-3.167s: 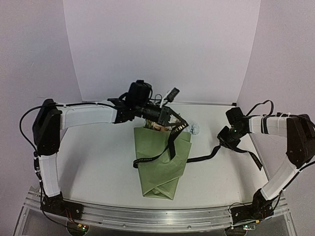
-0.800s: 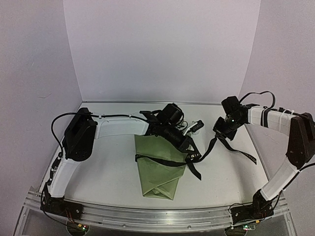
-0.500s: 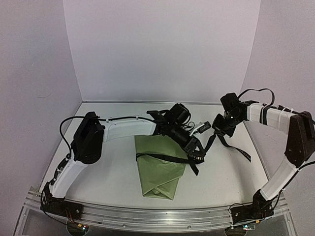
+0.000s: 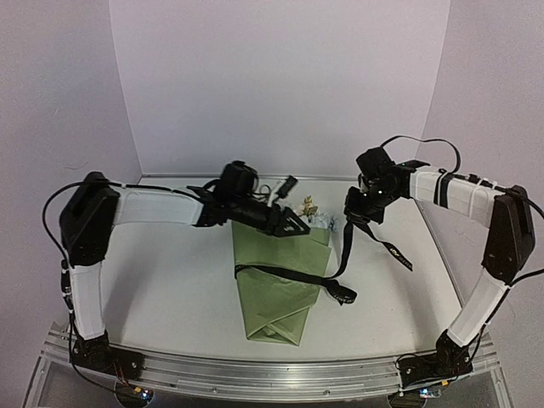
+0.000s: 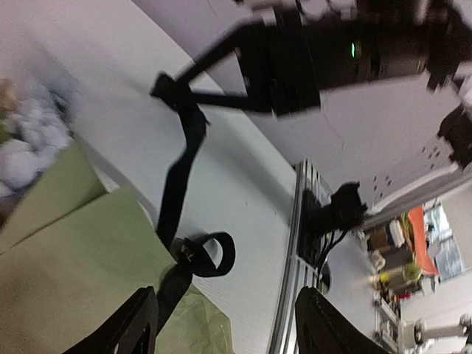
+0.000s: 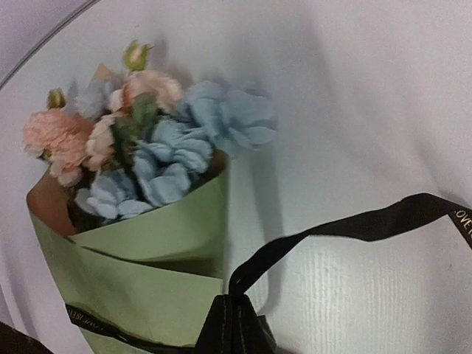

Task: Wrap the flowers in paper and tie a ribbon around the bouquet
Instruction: Pick up the right side of the ribbon from the folded bouquet.

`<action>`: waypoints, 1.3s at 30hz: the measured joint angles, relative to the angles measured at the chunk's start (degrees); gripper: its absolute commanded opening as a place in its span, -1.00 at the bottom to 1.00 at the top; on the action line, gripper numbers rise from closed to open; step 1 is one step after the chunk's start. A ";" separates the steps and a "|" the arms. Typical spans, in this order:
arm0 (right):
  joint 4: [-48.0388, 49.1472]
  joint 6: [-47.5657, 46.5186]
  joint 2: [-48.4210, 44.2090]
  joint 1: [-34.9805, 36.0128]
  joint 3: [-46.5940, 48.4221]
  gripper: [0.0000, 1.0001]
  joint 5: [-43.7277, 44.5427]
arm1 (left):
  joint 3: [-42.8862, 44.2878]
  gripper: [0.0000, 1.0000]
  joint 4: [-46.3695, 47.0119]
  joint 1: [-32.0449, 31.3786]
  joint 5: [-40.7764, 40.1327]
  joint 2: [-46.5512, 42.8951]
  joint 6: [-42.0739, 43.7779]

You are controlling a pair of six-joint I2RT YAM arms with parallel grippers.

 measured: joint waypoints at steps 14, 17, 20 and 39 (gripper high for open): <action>-1.80 -6.89 2.31 15.43 -4.69 0.50 -6.09 | -26.52 0.28 4.34 15.92 -7.77 -20.06 -10.26; -2.14 -3.80 1.03 10.54 -4.80 0.38 -4.05 | -26.75 0.26 2.70 15.74 -8.22 -20.06 -10.12; -1.75 0.70 0.57 6.08 -4.76 0.32 -2.90 | -26.83 0.25 2.17 15.76 -8.61 -20.03 -10.12; 12.16 25.38 19.01 -4.27 1.61 -0.34 -3.48 | -26.95 0.20 1.43 15.79 -8.77 -19.85 -10.13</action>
